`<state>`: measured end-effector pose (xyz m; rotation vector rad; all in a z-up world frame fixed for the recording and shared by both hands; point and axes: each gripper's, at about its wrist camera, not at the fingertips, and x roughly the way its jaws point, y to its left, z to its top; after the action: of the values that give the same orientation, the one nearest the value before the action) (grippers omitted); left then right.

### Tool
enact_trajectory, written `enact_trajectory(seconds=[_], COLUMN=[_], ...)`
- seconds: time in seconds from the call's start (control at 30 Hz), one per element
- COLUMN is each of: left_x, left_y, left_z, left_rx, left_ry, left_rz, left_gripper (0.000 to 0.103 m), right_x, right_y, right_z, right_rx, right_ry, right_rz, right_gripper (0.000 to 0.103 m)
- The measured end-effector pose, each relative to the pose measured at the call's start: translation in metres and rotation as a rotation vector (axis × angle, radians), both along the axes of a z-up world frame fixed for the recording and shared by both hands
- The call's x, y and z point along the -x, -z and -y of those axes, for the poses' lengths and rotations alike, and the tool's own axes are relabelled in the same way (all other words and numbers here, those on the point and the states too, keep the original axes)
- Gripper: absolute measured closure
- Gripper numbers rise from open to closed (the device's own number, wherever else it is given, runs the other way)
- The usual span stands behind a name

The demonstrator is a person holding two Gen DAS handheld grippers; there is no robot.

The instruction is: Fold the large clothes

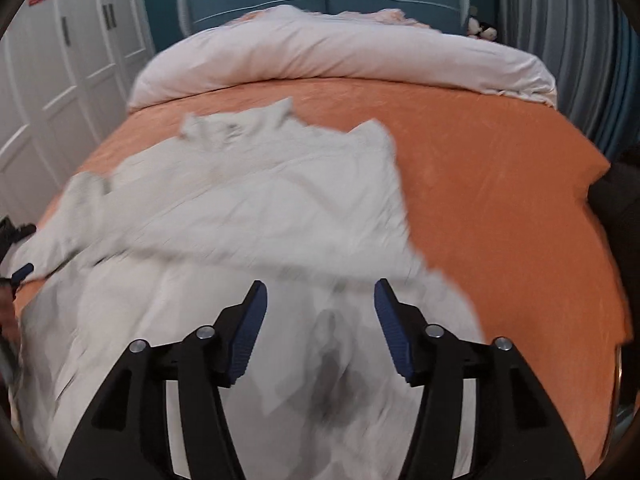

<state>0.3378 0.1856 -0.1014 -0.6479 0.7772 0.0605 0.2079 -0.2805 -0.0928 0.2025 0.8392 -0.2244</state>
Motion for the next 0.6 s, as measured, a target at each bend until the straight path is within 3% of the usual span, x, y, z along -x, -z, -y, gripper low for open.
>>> enact_trajectory(seconds=[0.17,0.27,0.3,0.4,0.43,0.47,0.53,0.6], left_x=[0.012,0.005,0.001,-0.015,-0.021,-0.03,-0.04,-0.048], left_y=[0.012,0.033,0.038,0.046,0.043,0.039,0.014,-0.039], left_z=[-0.159,-0.217,-0.226,-0.236,-0.233,-0.229,-0.217,-0.184], left_rx=[0.025,0.11,0.129,0.153,0.161,0.168,0.116,0.035], left_ry=[-0.326,-0.407,-0.405,-0.377,-0.343,-0.296,-0.244,-0.144], left_rz=[-0.082,-0.144,-0.166,-0.195,-0.191,-0.2,-0.163,-0.055], left_gripper=[0.022,0.025,0.027,0.053,0.078,0.095,0.099,0.101], right_x=[0.041,0.06,0.06,0.072,0.072,0.073,0.073,0.073], right_y=[0.007,0.011,0.013,0.016,0.015,0.013,0.011,0.009], right_z=[-0.038,-0.059,-0.066,-0.081,-0.085,-0.089,-0.096,-0.099], right_rx=[-0.068,-0.096,-0.103,-0.106,-0.106,-0.101,-0.082,-0.076], right_ry=[-0.033,-0.052,-0.06,-0.073,-0.084,-0.093,-0.114,-0.123], right_rz=[-0.036,-0.078,-0.097,-0.126,-0.131,-0.132,-0.132,-0.122], right_gripper=[0.045,0.041,0.041,0.041,0.041,0.041,0.041,0.041])
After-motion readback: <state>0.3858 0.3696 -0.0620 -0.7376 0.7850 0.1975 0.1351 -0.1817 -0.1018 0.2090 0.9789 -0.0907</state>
